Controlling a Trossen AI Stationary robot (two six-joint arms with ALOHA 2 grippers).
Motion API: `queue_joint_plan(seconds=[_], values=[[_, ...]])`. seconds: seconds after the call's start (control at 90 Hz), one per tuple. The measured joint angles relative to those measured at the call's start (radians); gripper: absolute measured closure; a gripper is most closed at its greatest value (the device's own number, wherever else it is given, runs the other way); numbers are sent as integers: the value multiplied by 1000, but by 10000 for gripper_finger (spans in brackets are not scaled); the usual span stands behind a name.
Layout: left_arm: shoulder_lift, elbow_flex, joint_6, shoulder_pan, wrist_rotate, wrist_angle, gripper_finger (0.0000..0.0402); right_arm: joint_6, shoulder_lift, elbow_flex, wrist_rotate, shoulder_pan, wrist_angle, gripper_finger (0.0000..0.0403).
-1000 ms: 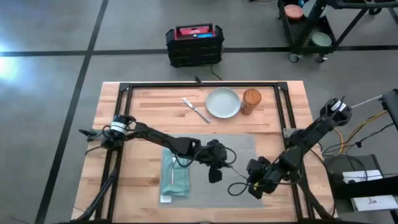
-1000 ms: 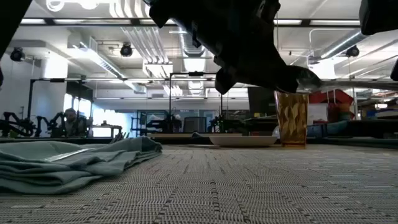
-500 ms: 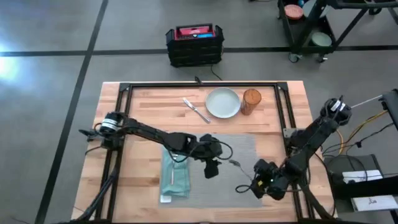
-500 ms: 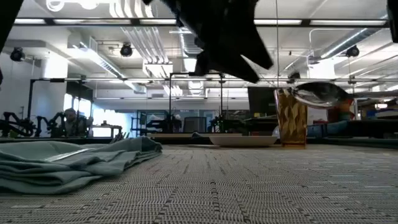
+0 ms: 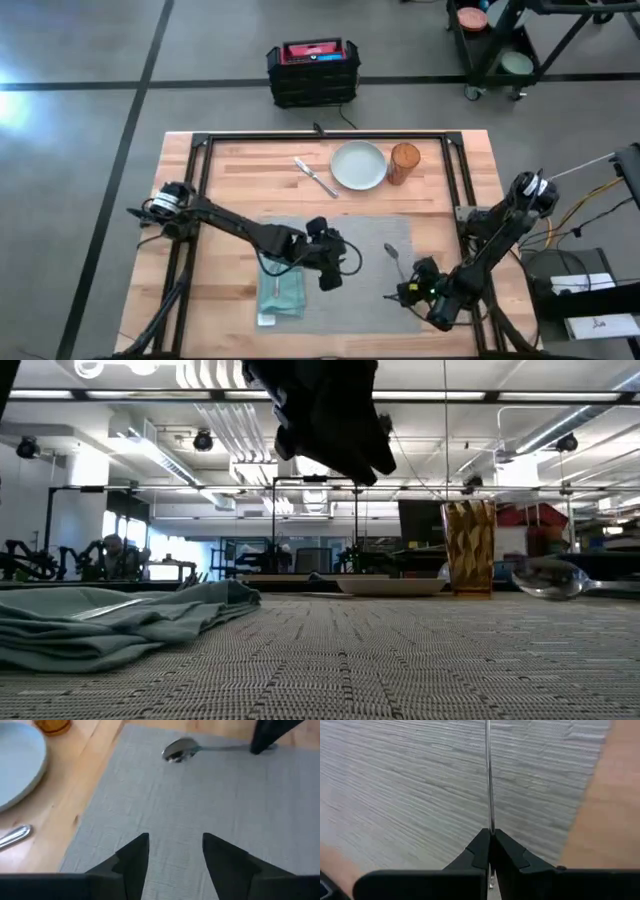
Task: Set table place
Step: Put the silver spoon on the gray placemat
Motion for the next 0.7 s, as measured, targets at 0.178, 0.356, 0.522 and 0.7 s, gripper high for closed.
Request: queue_joint_plan(seconds=[0.178, 0.356, 0.522, 0.7], values=[[1, 0, 23, -3, -2, 1, 257, -7, -22, 0, 3, -17, -19, 403], [1, 0, 24, -5, -1, 5, 274, -16, -80, 0, -52, -39, -178, 403], [2, 0, 24, -4, -2, 9, 287, -10, -95, -35, -96, -55, -175, 403], [2, -1, 25, -4, -6, 35, 284, -6, -97, -40, -34, -56, -102, 403]])
